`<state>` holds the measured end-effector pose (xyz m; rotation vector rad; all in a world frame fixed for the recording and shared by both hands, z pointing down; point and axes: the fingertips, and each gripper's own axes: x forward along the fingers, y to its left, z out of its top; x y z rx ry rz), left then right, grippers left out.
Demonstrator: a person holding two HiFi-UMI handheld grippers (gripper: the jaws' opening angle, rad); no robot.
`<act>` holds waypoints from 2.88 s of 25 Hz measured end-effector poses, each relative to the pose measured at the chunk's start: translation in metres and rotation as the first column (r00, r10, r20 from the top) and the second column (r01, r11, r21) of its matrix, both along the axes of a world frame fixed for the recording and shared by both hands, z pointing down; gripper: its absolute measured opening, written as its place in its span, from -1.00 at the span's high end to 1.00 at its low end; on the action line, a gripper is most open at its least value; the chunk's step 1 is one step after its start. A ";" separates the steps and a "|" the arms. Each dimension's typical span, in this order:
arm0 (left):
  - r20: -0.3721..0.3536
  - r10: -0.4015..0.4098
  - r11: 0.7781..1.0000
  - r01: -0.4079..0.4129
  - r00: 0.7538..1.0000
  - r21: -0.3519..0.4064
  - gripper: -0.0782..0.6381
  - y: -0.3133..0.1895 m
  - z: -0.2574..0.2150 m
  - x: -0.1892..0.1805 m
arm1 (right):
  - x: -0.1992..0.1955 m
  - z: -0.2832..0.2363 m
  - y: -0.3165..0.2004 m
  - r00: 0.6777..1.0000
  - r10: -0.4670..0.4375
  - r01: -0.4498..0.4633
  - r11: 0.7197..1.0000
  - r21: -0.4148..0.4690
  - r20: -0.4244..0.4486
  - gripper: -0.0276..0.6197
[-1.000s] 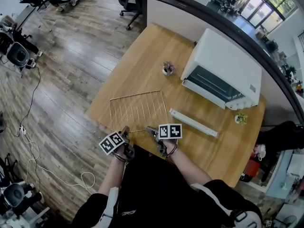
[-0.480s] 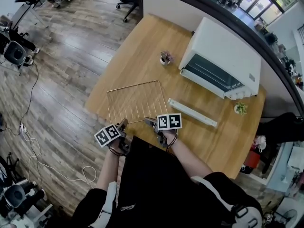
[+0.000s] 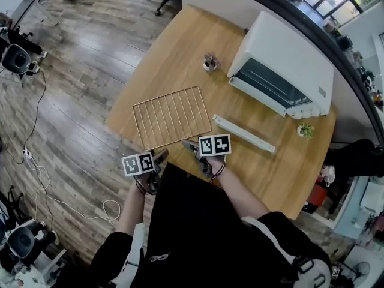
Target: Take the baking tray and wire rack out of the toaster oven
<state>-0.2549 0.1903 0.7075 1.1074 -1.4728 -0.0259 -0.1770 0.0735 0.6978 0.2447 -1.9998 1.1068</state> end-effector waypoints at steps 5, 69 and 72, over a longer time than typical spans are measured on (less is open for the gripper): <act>0.013 -0.049 0.999 0.049 0.999 0.005 -0.04 -0.006 0.000 -0.003 | -0.004 -0.002 0.006 0.999 -0.045 0.044 0.999 0.017 0.015 -0.18; 0.107 0.203 0.784 -0.227 0.973 0.578 -0.04 -0.324 -0.155 0.210 | 0.248 -0.142 -0.216 0.696 0.458 -0.676 0.678 0.289 0.554 -0.12; 0.095 0.204 0.784 -0.221 0.974 0.581 -0.04 -0.343 -0.156 0.206 | 0.243 -0.142 -0.235 0.687 0.471 -0.685 0.672 0.279 0.553 -0.12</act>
